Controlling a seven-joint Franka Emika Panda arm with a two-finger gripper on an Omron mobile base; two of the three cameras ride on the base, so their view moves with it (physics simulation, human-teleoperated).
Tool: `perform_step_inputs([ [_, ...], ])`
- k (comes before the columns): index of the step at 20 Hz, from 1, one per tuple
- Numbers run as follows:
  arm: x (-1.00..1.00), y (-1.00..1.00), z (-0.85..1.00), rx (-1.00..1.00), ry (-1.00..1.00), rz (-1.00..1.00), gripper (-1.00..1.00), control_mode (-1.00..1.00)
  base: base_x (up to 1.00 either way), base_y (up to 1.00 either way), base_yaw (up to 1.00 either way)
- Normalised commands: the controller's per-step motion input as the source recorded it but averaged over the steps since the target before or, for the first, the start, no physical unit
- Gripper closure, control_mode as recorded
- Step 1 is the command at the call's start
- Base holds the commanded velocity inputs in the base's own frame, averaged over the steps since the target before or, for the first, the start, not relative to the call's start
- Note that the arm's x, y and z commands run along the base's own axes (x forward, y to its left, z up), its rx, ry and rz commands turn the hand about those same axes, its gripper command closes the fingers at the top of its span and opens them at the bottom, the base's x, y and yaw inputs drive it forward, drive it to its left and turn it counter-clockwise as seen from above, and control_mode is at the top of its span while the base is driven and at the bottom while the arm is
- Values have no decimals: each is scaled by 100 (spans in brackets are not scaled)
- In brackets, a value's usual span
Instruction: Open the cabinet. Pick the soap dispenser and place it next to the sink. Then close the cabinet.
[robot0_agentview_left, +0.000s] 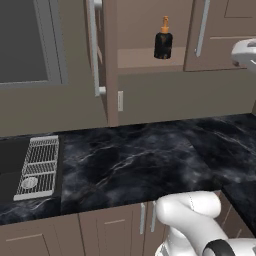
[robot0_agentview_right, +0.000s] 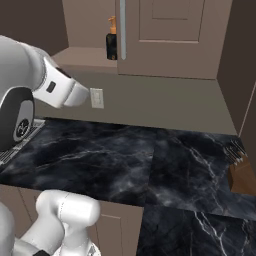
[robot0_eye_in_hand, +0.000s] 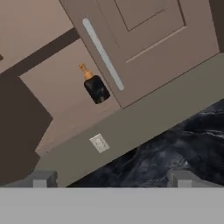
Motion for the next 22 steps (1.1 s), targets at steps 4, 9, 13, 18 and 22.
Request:
perform_step_inputs([
  [4, 0, 0, 12, 7, -14, -5, -100, -100, 0, 0, 0],
  [9, 4, -19, 0, -1, 3, 0, -100, -100, 0, 0, 0],
  [13, 39, -47, 0, 0, 1, 0, -100, -100, 0, 0, 0],
  [18, 24, -10, 3, 0, 3, 0, -100, -100, 0, 0, 0],
  [22, 23, 3, 0, 0, 11, 0, -100, -100, 0, 0, 0],
])
